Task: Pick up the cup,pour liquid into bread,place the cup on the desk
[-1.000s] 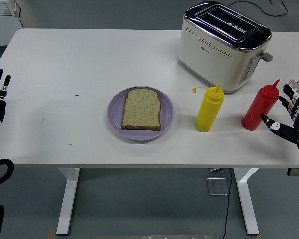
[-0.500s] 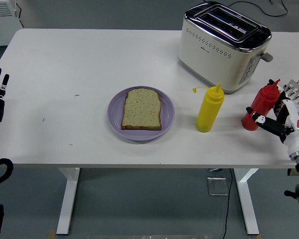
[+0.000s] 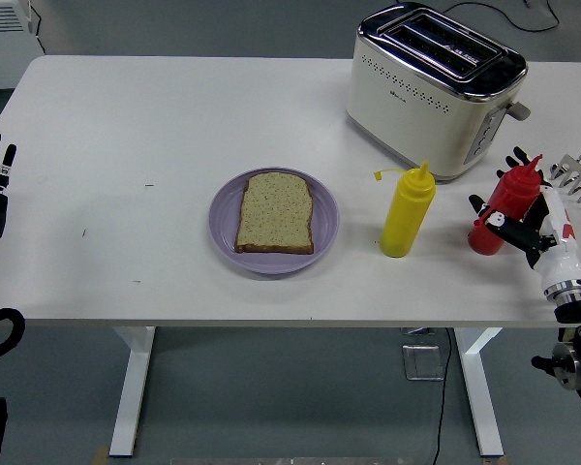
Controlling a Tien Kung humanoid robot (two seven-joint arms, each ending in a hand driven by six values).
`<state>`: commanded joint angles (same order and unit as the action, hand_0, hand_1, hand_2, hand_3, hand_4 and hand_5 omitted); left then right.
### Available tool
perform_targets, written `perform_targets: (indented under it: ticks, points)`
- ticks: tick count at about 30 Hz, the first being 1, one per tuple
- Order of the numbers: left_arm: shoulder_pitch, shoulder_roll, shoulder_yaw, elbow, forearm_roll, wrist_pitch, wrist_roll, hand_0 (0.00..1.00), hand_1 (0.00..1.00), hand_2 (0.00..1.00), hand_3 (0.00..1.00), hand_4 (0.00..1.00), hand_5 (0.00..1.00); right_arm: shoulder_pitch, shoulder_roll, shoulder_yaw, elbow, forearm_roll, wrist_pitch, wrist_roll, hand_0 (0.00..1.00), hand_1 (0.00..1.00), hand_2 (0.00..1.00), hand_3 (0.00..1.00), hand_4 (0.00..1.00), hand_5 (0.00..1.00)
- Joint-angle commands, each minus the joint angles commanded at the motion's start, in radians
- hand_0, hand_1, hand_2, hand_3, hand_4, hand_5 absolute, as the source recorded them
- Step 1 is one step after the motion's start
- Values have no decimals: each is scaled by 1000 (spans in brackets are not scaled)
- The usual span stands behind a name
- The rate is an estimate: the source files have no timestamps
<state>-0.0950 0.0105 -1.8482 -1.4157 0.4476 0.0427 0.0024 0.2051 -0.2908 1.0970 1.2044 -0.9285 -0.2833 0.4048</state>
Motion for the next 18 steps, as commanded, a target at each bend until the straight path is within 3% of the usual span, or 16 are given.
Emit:
perform_targets:
  ticks: [2, 3, 8, 9, 14, 15, 18]
  points:
    - [0, 0, 0, 0, 0, 0, 0, 785, 742, 742, 703, 514, 995, 8, 3, -9, -6, 15, -10, 9, 901, 842, 856, 971, 819, 93]
    - [0, 0, 0, 0, 0, 0, 0, 785, 742, 742, 703, 515, 996, 11, 4, -12, -8, 19, -12, 10, 808, 770, 765, 880, 798, 68]
    - [1, -1, 0, 1, 0, 0, 0, 785, 742, 742, 703, 515, 996, 31, 9, -47, -20, 69, -31, 26, 808, 770, 765, 880, 798, 68]
    - [1, -1, 1, 1, 0, 0, 0, 785, 742, 742, 702, 514, 998, 34, 10, -52, -22, 78, -36, 29, 648, 610, 581, 655, 737, 10]
    - [1, -1, 1, 0, 0, 0, 0, 785, 742, 742, 702, 514, 998, 50, 17, -79, -41, 132, -72, 38, 648, 610, 581, 655, 737, 10]
    - [1, -1, 1, 0, 0, 0, 0, 786, 742, 742, 702, 514, 998, 52, 18, -82, -44, 143, -79, 39, 517, 487, 487, 487, 701, 2]
    - [1, -1, 1, 1, 0, 0, 0, 786, 742, 742, 702, 514, 998, 56, 20, -85, -49, 169, -94, 43, 517, 487, 487, 487, 701, 2]
